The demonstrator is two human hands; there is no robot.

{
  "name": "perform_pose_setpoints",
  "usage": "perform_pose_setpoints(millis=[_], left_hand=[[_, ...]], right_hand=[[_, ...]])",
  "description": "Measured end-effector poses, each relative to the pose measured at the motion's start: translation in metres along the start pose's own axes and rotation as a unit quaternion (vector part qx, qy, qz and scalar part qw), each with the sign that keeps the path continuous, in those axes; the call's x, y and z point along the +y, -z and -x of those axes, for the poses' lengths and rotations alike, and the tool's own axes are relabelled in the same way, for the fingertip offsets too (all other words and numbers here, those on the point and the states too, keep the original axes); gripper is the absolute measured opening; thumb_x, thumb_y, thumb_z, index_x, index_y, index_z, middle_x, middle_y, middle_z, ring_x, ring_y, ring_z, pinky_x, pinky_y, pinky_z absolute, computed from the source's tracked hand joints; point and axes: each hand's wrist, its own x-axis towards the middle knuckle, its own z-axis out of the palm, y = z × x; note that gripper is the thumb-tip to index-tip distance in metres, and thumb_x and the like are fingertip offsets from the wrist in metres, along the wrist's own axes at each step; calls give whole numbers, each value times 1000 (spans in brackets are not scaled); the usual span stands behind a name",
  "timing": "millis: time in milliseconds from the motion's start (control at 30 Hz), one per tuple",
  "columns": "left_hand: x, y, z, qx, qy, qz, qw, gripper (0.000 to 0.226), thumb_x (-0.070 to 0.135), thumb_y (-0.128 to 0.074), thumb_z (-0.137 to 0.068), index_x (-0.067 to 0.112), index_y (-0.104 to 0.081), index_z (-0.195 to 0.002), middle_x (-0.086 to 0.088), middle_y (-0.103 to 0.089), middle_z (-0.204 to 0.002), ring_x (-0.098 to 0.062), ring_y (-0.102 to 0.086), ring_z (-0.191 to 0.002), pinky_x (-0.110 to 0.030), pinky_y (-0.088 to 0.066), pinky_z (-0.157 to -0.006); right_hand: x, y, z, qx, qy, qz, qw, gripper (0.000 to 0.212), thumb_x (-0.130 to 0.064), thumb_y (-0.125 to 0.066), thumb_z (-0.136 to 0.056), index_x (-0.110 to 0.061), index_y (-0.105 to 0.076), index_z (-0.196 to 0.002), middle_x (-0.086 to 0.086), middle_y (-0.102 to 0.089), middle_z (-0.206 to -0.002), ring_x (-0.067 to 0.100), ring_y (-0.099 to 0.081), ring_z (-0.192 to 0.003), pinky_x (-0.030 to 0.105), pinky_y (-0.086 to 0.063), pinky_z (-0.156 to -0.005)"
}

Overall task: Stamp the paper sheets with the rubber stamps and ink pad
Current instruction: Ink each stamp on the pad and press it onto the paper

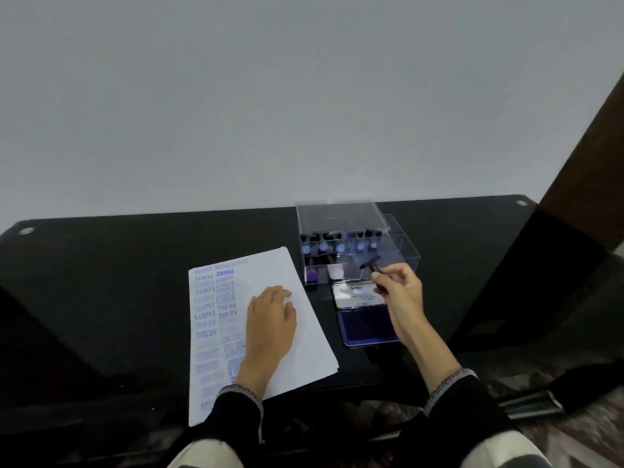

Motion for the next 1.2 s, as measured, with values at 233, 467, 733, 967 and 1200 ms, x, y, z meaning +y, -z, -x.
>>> perform_pose_setpoints(millis=[233,467,733,967,1200], left_hand=[[2,-1,0,7,-5,-13,1000,23,14,-53,-93,13,-62,-115,0,-60,-125,-17,-52,-118,-37,-27,-113],[2,-1,0,-2,10,-12,1000,23,18,-49,-95,17,-60,-115,6,-57,-124,-13,-50,-118,-34,-23,-115],[3,-2,0,1,9,-13,1000,24,19,-49,-95,18,-59,-116,7,-58,-122,-11,-50,-116,-32,-22,-114],[2,-2,0,-12,14,-24,1000,25,20,-47,-96,19,-58,-118,7,-56,-124,-11,-48,-119,-36,-23,-116],[2,-2,1,-19,20,-30,999,25,22,-45,-97,21,-56,-119,8,-55,-126,-12,-45,-125,-37,-23,-117]], right_hand=[[-9,-20,-26,40,89,134,986,20,-2,-68,-83,-17,-54,-80,0,-65,-85,8,-62,-81,16,-47,-71],[-13,-55,-77,-31,92,290,952,24,-14,-70,-85,-19,-51,-99,-2,-61,-97,16,-57,-95,26,-46,-78],[-16,-57,-90,-57,72,240,966,44,-3,-64,-87,-14,-44,-125,2,-66,-99,12,-61,-91,22,-50,-79],[-20,-53,-101,-234,209,553,772,29,7,-61,-85,-10,-70,-106,7,-66,-110,18,-51,-107,22,-42,-89],[-38,-63,-104,-309,233,669,634,36,12,-48,-86,-14,-69,-100,2,-42,-94,26,-55,-91,31,-43,-76]])
